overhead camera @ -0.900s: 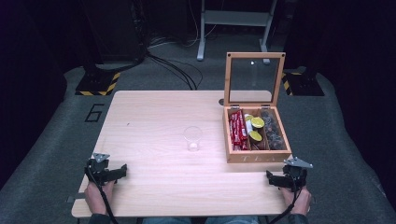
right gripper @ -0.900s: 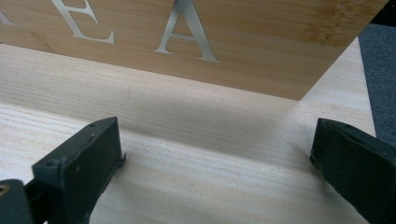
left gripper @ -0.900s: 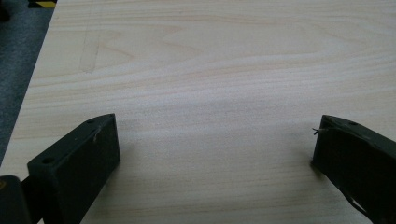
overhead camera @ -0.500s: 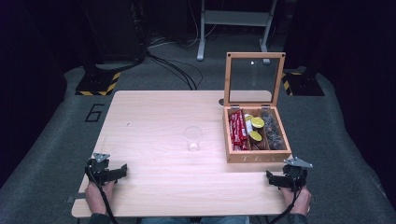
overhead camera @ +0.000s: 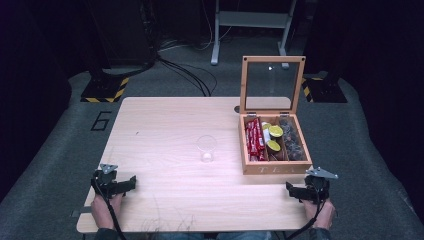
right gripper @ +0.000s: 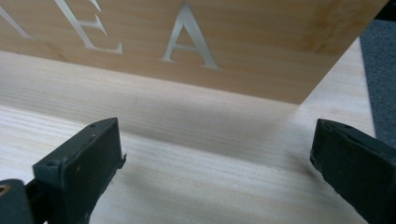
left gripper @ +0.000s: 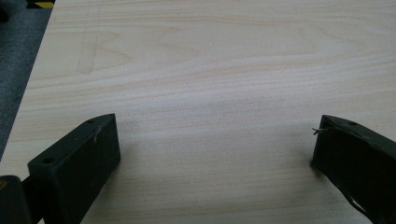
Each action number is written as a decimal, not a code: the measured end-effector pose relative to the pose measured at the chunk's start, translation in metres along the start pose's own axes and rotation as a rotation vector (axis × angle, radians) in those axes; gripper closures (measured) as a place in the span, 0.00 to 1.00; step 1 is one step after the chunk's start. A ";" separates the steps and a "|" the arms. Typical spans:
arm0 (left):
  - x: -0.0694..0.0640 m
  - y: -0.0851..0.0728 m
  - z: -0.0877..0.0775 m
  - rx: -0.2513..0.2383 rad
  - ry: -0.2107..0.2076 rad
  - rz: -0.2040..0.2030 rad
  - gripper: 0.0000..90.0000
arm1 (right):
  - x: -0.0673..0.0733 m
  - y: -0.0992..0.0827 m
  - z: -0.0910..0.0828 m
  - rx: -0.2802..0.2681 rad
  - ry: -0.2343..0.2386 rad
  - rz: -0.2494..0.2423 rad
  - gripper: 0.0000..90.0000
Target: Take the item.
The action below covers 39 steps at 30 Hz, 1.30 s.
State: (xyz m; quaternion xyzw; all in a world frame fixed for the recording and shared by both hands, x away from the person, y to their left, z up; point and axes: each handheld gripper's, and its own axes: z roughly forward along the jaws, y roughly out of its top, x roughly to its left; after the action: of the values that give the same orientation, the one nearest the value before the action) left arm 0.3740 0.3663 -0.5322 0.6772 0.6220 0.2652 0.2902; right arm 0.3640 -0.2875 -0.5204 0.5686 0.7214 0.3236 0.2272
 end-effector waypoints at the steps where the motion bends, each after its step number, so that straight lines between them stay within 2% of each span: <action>1: 0.000 0.000 0.000 -0.001 0.000 -0.005 0.01 | 0.000 0.002 -0.004 -0.014 0.001 0.000 0.02; 2: 0.000 0.000 0.000 -0.001 0.000 -0.005 0.01 | 0.000 0.002 -0.004 -0.014 0.001 0.000 0.02; 5: 0.000 0.000 0.000 0.001 0.000 0.000 0.01 | 0.000 0.010 -0.017 -0.046 0.016 0.022 0.02; 10: 0.000 0.000 0.000 0.003 -0.001 -0.002 0.01 | -0.002 0.028 -0.038 -0.076 0.022 0.026 0.02; 18: 0.000 0.000 0.000 -0.001 0.000 -0.006 0.01 | -0.002 0.057 -0.052 -0.091 0.021 -0.009 0.02; 24: -0.001 0.000 0.000 0.002 -0.001 -0.008 0.01 | -0.001 0.078 -0.051 -0.089 0.024 -0.031 0.01; 32: 0.000 0.000 0.000 0.002 0.000 0.000 0.01 | -0.004 0.091 -0.042 -0.061 0.036 -0.034 0.03; 37: 0.000 0.000 0.000 0.002 0.000 0.000 0.01 | -0.005 0.097 -0.034 -0.040 0.044 -0.039 0.08; 39: 0.000 0.000 0.000 0.000 0.000 -0.006 0.01 | -0.007 0.099 -0.030 -0.034 0.047 -0.038 0.16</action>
State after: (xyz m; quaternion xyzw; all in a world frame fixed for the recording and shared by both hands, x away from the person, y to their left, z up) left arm 0.3739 0.3658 -0.5323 0.6754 0.6240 0.2644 0.2910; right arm 0.4114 -0.2862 -0.4280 0.5431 0.7316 0.3448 0.2257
